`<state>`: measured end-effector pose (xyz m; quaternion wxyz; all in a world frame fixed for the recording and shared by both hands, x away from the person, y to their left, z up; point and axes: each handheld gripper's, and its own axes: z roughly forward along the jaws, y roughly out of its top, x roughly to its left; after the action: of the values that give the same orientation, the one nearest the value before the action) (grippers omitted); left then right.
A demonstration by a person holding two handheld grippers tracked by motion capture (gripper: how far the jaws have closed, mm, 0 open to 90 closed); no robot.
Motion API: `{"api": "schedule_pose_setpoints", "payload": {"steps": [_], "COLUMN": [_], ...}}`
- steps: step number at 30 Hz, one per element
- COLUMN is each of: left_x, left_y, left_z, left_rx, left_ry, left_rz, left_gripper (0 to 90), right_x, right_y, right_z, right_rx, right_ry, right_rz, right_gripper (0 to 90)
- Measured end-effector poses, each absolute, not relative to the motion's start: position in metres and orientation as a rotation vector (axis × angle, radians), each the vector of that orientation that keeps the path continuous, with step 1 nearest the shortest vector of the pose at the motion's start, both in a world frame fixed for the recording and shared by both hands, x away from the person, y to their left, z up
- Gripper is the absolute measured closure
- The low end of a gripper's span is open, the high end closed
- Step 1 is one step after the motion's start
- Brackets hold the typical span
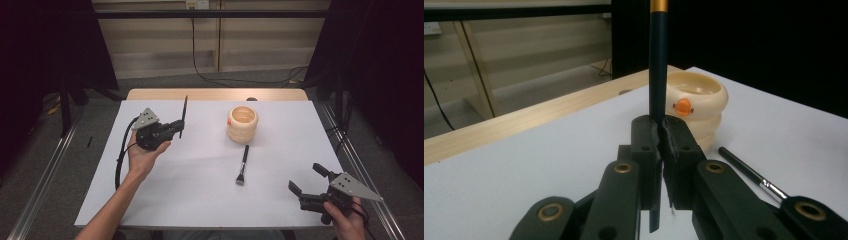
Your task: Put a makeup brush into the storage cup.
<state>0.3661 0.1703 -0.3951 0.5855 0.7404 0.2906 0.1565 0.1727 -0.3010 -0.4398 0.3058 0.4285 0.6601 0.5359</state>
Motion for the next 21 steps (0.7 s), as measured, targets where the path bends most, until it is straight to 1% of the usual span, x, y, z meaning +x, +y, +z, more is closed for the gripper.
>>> {"api": "schedule_pose_setpoints", "payload": {"steps": [9, 21], "left_x": [0.353, 0.333], "left_y": [0.178, 0.169], "left_z": [-0.397, -0.394], "left_rx": [1.707, 1.717], "left_ry": [0.673, 0.604], "left_rz": [0.343, 0.286], "left_gripper": [84.8, 84.8], "right_x": [0.172, 0.173], "right_y": [-0.300, -0.299], "right_z": [-0.440, -0.439], "right_rx": [1.131, 1.123], "right_ry": [1.749, 1.754], "right_rz": [1.418, 1.425], "right_gripper": [0.0, 0.0]}}
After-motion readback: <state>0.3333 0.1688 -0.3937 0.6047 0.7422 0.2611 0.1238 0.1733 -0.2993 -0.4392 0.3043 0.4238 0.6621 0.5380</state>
